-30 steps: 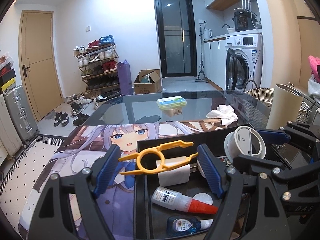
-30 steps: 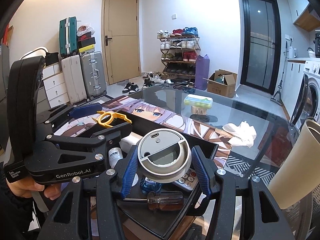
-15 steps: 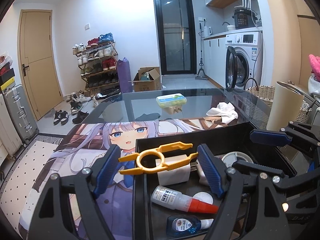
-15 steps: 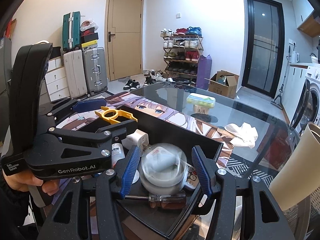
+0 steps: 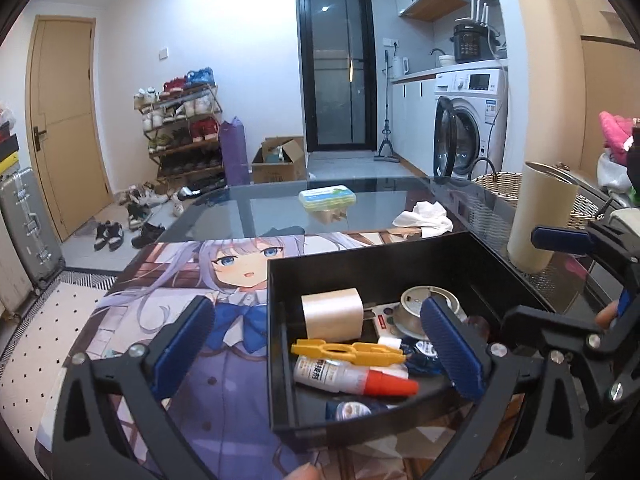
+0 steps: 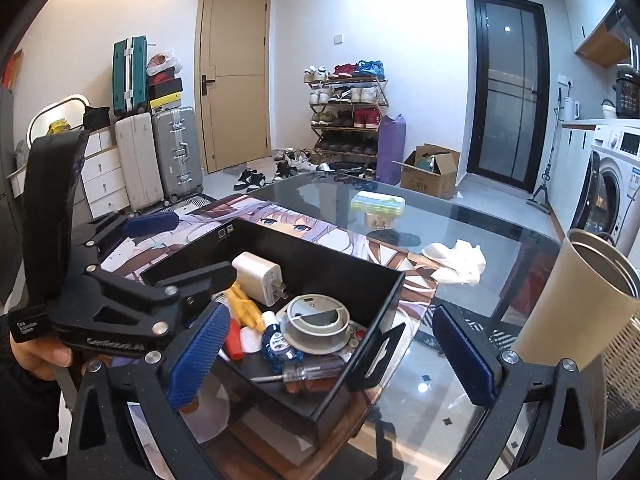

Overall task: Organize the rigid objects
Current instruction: 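Lower the tape roll and yellow opener into the box and open both tools, then withdraw both open tools away from the box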

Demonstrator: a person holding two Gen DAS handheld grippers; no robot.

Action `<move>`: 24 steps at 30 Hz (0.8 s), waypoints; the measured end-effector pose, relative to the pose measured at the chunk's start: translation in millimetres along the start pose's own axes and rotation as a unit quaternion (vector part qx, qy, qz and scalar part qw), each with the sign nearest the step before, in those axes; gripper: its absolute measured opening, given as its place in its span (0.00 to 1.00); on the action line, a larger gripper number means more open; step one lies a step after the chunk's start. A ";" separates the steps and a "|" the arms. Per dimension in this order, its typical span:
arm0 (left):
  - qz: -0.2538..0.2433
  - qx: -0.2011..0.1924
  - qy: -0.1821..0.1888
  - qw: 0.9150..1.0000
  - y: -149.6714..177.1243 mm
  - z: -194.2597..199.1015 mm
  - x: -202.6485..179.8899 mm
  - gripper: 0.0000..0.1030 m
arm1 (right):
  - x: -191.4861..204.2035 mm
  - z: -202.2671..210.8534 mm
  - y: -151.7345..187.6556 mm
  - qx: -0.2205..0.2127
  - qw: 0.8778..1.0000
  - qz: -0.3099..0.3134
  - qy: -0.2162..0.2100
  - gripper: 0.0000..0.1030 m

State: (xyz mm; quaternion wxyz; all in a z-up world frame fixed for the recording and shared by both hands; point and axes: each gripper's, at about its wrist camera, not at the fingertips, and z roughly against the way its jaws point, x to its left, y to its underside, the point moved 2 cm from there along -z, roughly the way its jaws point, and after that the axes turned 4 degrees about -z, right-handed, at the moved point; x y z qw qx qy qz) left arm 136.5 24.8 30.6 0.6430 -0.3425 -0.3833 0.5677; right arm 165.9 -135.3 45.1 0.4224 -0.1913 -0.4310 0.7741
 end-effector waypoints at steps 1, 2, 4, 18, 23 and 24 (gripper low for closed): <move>-0.005 -0.006 -0.006 1.000 0.8 4.1 -1.5 1.00 | 2.0 3.3 0.7 -0.002 1.000 0.002 0.000 1.00; -0.010 -0.012 -0.013 1.000 1.5 8.4 -2.8 1.00 | 3.0 6.0 1.1 -0.005 1.000 0.004 0.001 1.00; -0.012 -0.018 -0.013 1.000 3.3 15.3 -3.8 1.00 | 7.4 10.8 2.1 -0.008 1.000 0.008 0.000 1.00; 0.027 -0.035 -0.009 0.999 17.1 42.0 13.1 1.00 | 19.1 36.5 16.9 -0.042 0.999 0.021 -0.007 1.00; 0.027 -0.036 -0.014 0.999 20.8 40.2 15.4 1.00 | 20.3 35.2 20.4 -0.041 0.999 0.026 -0.006 1.00; 0.027 -0.036 -0.015 0.999 21.0 39.4 14.9 1.00 | 20.6 35.1 20.9 -0.041 0.999 0.028 -0.006 1.00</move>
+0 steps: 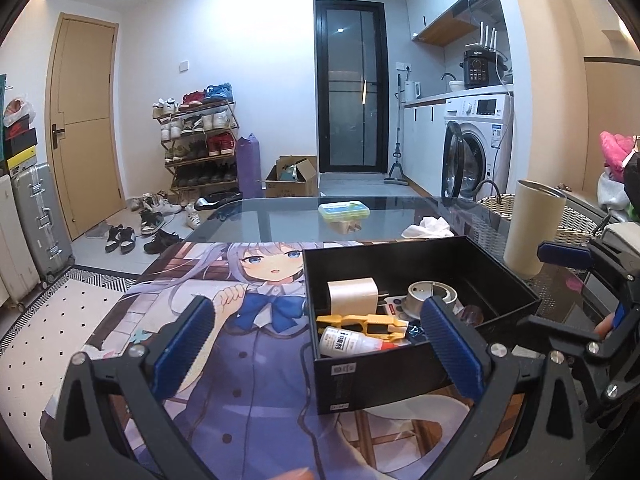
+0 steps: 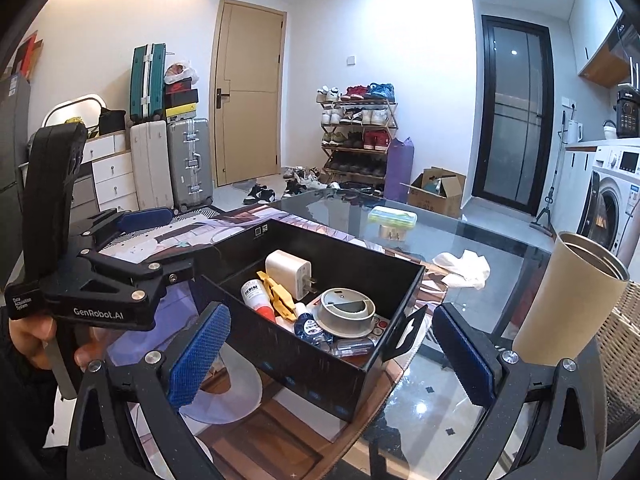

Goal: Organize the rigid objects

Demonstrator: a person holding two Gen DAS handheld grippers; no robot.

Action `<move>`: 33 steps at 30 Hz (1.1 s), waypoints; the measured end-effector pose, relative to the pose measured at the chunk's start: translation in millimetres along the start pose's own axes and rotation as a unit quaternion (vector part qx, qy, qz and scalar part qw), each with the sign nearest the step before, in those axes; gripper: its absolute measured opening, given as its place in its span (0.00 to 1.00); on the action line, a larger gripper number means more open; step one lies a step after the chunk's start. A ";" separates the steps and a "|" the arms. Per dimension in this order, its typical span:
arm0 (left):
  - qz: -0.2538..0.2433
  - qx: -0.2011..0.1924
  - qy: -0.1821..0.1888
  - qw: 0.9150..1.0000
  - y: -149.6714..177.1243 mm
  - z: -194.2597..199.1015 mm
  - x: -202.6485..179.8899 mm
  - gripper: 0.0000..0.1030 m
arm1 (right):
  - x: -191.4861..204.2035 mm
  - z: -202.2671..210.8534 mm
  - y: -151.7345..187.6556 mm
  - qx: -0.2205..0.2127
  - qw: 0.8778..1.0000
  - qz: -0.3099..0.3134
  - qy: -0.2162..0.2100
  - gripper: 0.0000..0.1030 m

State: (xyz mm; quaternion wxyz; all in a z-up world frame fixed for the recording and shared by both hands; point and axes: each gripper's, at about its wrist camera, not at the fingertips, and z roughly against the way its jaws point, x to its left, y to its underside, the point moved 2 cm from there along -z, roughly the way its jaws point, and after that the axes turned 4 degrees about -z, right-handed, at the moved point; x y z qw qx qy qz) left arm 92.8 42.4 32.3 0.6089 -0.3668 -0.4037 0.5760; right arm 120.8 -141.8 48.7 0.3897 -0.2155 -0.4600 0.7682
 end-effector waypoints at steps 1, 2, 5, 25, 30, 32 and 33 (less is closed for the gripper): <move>0.000 0.001 0.000 1.000 0.3 -0.2 -0.3 1.00 | 0.3 0.3 0.6 -0.002 1.000 0.002 0.001 1.00; 0.001 0.002 0.002 1.000 0.0 -0.6 -0.4 1.00 | 0.9 -0.3 0.7 -0.002 1.000 0.004 0.001 1.00; 0.003 0.001 0.002 1.000 -0.2 -1.9 -0.9 1.00 | 0.3 -0.9 0.6 -0.001 1.000 0.004 0.000 1.00; 0.008 0.011 -0.019 1.000 1.9 -5.5 1.0 1.00 | -7.7 1.1 1.4 -0.012 1.000 -0.017 0.020 1.00; 0.009 0.009 -0.020 1.000 2.0 -4.7 1.8 1.00 | -7.4 1.1 1.5 -0.012 1.000 -0.017 0.020 1.00; 0.008 0.009 -0.019 1.000 2.0 -4.6 1.9 1.00 | -7.4 0.9 1.4 -0.012 1.000 -0.017 0.020 1.00; 0.007 0.009 -0.019 1.000 2.1 -4.5 1.9 1.00 | -7.4 0.3 1.4 -0.012 1.000 -0.017 0.020 1.00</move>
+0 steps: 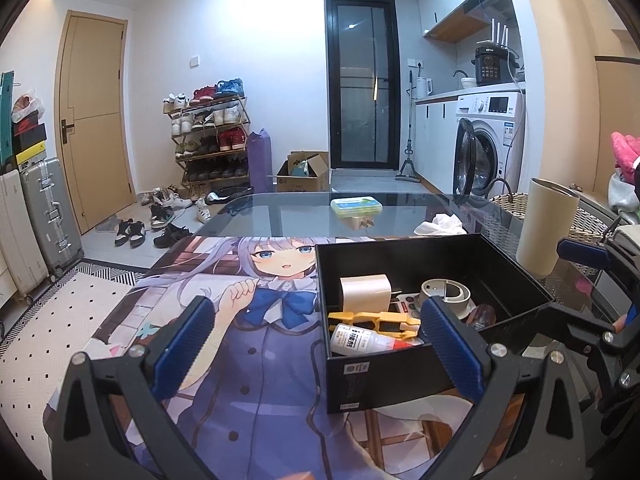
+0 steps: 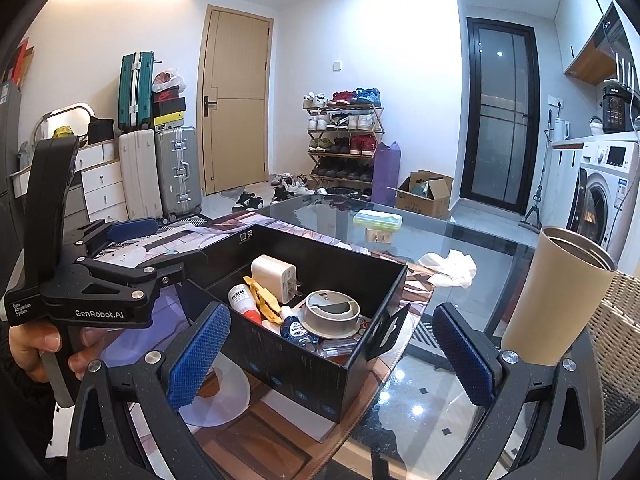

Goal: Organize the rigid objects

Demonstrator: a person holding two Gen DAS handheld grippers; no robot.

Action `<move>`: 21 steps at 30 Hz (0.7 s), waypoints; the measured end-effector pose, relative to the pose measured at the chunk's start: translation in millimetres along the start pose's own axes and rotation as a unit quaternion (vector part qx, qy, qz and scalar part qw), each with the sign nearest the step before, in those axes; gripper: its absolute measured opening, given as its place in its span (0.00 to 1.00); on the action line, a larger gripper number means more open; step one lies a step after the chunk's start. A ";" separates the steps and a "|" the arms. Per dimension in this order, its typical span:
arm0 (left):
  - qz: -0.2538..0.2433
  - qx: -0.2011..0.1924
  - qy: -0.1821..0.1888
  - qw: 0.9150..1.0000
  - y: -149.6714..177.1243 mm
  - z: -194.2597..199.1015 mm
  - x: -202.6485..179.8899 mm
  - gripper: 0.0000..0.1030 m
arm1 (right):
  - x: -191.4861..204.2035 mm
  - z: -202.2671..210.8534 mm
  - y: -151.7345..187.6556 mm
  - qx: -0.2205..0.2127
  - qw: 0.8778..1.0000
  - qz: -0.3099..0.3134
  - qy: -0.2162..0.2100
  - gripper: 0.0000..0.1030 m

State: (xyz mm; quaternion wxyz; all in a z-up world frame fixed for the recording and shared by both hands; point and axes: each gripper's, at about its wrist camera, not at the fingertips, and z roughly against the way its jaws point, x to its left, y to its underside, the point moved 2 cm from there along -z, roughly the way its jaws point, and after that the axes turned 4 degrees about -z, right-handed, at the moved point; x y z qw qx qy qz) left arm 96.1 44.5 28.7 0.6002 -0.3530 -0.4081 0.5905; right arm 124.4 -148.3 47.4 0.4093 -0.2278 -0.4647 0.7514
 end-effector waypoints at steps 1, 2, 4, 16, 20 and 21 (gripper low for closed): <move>-0.001 -0.001 0.000 1.000 0.3 0.2 0.2 1.00 | -0.1 0.7 0.1 0.000 1.000 0.000 0.000 1.00; -0.002 -0.001 -0.001 1.000 0.2 0.3 0.0 1.00 | -0.1 0.7 0.1 0.000 1.000 0.000 0.000 1.00; -0.002 -0.001 0.000 1.000 0.2 0.5 0.3 1.00 | 0.0 0.7 0.2 0.000 1.000 0.000 0.000 1.00; 0.000 -0.001 -0.002 1.000 0.4 1.5 -0.8 1.00 | 0.2 1.2 0.4 0.000 1.000 0.000 0.000 1.00; 0.000 -0.002 -0.002 1.000 0.3 1.9 -1.3 1.00 | 0.2 1.2 0.3 0.000 1.000 0.000 0.000 1.00; 0.000 -0.002 -0.002 1.000 0.2 1.7 -1.8 1.00 | 0.1 1.2 0.3 0.000 1.000 0.000 0.000 1.00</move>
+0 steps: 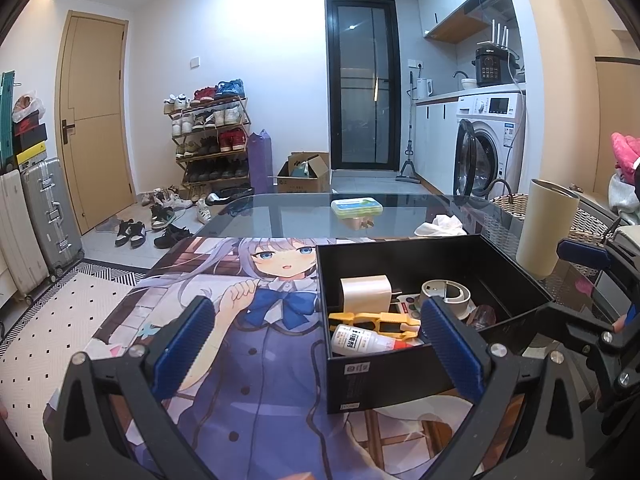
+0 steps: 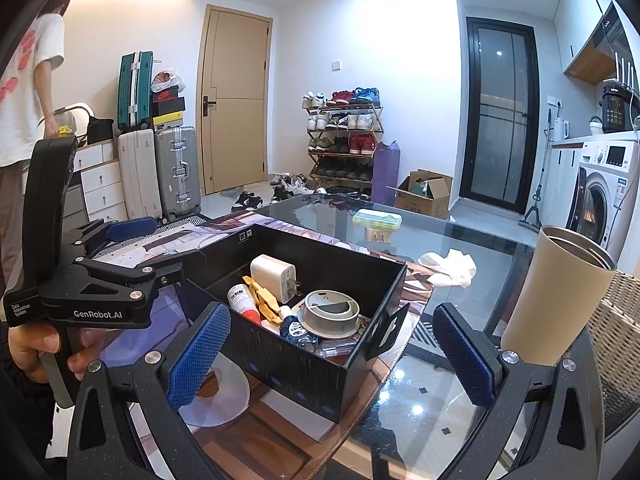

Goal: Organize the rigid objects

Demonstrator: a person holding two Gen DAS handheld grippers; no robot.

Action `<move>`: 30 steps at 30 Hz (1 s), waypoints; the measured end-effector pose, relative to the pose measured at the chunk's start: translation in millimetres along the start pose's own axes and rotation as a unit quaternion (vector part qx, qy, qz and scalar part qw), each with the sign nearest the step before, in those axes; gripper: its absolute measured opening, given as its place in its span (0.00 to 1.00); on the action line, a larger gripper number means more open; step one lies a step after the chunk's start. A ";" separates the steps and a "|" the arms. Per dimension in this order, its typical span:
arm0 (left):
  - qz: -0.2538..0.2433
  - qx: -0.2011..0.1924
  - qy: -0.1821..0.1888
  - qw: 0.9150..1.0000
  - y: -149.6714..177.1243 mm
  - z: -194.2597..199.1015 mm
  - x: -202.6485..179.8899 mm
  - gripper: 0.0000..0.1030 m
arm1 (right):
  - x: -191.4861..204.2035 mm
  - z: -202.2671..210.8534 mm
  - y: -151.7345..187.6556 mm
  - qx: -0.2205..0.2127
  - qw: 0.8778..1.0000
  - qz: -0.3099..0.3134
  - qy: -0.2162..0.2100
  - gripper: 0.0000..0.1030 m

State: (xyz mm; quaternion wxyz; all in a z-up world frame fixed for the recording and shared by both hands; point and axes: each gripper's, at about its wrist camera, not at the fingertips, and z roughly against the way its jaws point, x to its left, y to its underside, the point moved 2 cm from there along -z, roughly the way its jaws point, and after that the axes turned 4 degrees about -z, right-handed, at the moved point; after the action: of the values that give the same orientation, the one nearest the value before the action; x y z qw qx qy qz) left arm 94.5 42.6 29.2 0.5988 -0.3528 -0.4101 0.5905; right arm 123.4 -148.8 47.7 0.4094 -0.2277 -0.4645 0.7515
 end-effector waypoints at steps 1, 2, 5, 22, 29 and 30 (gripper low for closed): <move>0.000 0.000 -0.001 1.000 0.0 0.0 -0.1 1.00 | 0.0 -0.1 0.1 0.001 1.000 0.000 0.000 1.00; 0.000 0.000 0.000 1.000 0.0 0.1 -0.4 1.00 | 0.0 0.2 0.1 0.000 1.000 0.000 0.000 1.00; 0.000 0.000 -0.001 1.000 0.0 0.1 -0.7 1.00 | -0.1 0.2 0.0 0.000 1.000 0.000 0.000 1.00; 0.001 0.000 -0.001 1.000 -0.4 0.3 -1.5 1.00 | 0.1 -0.8 -0.1 0.001 1.000 -0.001 0.001 1.00; 0.003 -0.001 -0.002 1.000 -1.2 0.9 -0.8 1.00 | -0.3 -0.6 0.3 0.002 1.000 -0.001 0.001 1.00; 0.004 -0.001 -0.001 1.000 -1.1 1.1 -0.9 1.00 | -0.3 -0.6 0.1 0.001 1.000 -0.001 0.001 1.00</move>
State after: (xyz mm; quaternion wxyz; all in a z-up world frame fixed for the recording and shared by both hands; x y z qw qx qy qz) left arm 93.9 41.6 30.5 0.5956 -0.3543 -0.4101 0.5929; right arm 124.0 -148.8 47.3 0.4109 -0.2280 -0.4631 0.7515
